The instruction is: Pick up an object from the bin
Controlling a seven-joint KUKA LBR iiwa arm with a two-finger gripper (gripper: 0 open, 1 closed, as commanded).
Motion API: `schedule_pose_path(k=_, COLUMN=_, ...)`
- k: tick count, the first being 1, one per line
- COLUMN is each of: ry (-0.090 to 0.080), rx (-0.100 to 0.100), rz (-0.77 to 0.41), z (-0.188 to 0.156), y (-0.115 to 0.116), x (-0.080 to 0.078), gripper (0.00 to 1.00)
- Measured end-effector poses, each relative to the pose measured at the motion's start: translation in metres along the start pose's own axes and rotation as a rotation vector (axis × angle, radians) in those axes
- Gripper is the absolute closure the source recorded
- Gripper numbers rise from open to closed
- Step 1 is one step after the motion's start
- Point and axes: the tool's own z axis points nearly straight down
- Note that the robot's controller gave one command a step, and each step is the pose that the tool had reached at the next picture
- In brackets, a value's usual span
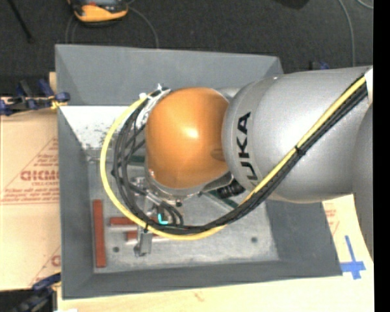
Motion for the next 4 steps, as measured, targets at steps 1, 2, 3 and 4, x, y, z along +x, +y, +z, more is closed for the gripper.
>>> schedule_pose_path(k=1, ry=-0.007, rx=-0.002, rz=0.004, z=-0.004, y=-0.001, x=-0.002, gripper=0.00)
schedule_pose_path(k=2, ry=-0.018, rx=-0.006, rz=-0.006, z=0.029, y=-0.005, x=-0.015, gripper=0.00)
schedule_pose_path(k=3, ry=-0.011, rx=-0.003, rz=0.000, z=0.100, y=-0.018, x=-0.018, gripper=0.00)
schedule_pose_path(k=4, ry=-0.004, rx=0.001, rz=-0.128, z=0.130, y=-0.037, x=-0.025, gripper=0.00)
